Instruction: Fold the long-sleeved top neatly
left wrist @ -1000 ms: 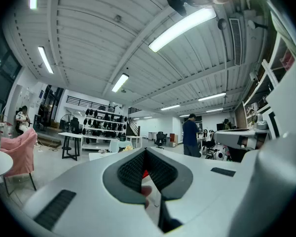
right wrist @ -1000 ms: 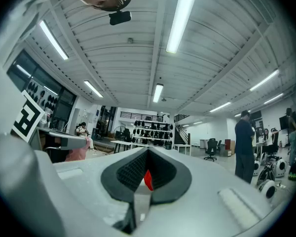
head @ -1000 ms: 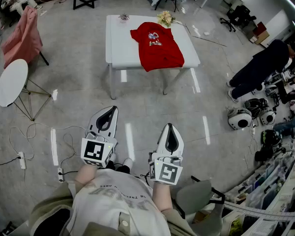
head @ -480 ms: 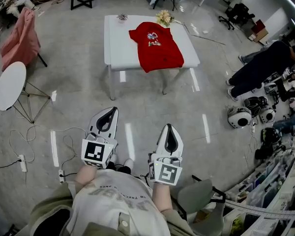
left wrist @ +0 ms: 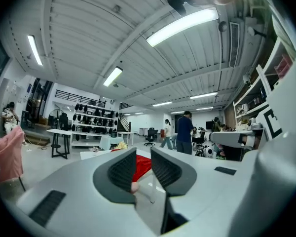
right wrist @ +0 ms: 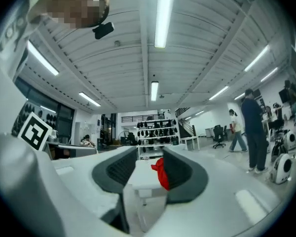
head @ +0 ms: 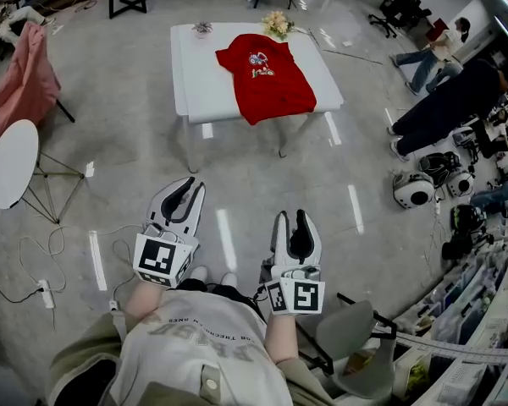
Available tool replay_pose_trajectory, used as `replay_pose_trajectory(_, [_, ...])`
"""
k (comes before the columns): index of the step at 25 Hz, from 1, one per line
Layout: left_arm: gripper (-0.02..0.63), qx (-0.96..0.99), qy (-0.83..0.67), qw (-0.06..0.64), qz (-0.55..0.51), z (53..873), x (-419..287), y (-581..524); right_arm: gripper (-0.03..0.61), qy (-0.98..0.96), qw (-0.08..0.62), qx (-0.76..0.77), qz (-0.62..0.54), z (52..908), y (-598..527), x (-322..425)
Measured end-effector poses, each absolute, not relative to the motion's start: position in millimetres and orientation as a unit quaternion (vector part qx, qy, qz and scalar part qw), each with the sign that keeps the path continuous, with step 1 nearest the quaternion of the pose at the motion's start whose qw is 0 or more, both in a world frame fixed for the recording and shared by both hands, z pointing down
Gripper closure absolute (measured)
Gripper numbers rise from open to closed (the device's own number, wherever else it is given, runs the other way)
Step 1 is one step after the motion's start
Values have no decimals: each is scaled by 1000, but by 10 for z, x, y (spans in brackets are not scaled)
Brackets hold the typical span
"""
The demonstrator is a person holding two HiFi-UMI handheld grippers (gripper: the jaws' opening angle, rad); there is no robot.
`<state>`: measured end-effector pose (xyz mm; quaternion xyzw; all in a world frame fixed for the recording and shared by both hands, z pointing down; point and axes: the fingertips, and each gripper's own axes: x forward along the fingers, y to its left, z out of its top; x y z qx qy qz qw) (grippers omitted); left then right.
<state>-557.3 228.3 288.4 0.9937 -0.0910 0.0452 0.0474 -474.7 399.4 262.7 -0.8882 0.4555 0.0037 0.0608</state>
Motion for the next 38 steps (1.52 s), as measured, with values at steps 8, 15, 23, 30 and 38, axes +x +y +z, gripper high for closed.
replay_pose_trajectory(8, [271, 992, -55, 87, 74, 3049, -5406, 2082, 216, 475, 53, -878, -19, 2780, 3807, -4526])
replay_pose_trajectory(15, [262, 989, -74, 87, 89, 3260, -4926, 1963, 216, 491, 33, -870, -20, 2940, 3686, -4040])
replay_pose_trajectory(23, [256, 991, -79, 69, 78, 3161, -3799, 2122, 215, 495, 43, -868, 8, 2793, 3832, -2873])
replay_pose_trajectory(30, [256, 991, -90, 56, 77, 3091, -2854, 2305, 215, 506, 54, -861, 13, 2782, 4024, -1859])
replay_pose_trajectory(38, [256, 981, -138, 62, 118, 3312, -2539, 2115, 216, 531, 60, -845, -20, 3052, 3895, -1317])
